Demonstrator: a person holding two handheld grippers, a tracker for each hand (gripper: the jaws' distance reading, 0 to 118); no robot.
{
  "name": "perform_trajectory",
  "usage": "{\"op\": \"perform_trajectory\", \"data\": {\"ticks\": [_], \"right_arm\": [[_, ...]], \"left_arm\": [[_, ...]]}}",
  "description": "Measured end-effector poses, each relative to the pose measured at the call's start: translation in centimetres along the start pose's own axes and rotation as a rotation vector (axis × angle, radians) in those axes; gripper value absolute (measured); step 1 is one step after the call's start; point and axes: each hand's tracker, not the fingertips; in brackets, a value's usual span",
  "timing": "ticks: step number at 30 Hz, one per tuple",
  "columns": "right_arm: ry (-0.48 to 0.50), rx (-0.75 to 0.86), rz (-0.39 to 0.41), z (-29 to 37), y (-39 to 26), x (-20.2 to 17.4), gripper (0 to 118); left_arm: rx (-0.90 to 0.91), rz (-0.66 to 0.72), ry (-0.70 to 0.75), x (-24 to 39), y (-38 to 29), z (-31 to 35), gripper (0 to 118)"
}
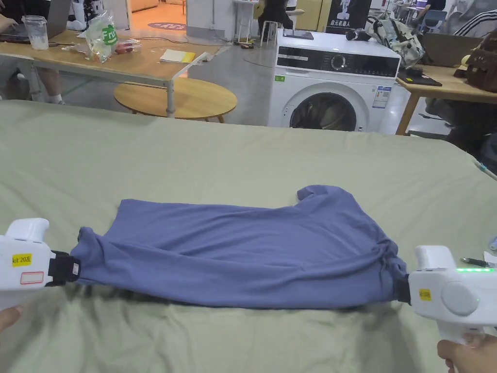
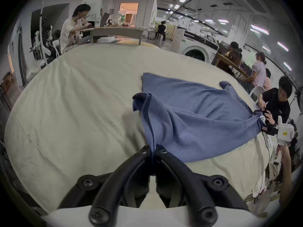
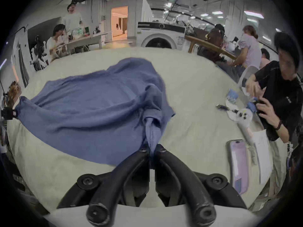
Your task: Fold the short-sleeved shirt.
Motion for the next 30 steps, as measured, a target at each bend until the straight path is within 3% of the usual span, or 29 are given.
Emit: {"op": "perform_trajectory", "data": {"ticks": [2,10,15,23,25,27,28,30], "right_arm": [[0.025,0.02,-0.033,1.8,0.0,0.6,0],[0.003,-0.015,0.037,4.9,-4.0,0.8,0],[-0.03,-0.14,0.097,2.1,-8.1,-0.2,0],[-0.038,-0.117,0.072,0.5,-9.5,-0.5,2],[-0.04,-0.117,0.065,1.2,-8.6,-0.5,9],[-0.043,-0.061,0.033,2.4,-7.7,-0.6,43],[-0.071,-0.008,0.021,3.4,-7.1,-0.9,53],[-0.077,0.094,0.014,4.8,-5.9,-1.4,53]], "left_arm": [[0.011,0.006,-0.017,0.0,0.0,1.0,0],[-0.018,0.042,-0.009,-2.2,-4.2,2.9,0],[-0.094,0.055,0.011,-2.9,-8.0,1.2,0],[-0.109,0.063,0.03,-2.7,-8.7,-0.4,0],[-0.11,0.077,0.03,-2.5,-8.1,0.1,4],[-0.069,0.063,0.05,-1.9,-7.5,0.8,27],[-0.035,0.038,0.064,-1.4,-7.1,1.3,32],[0.04,0.027,0.059,-0.6,-6.1,2.3,38]]}}
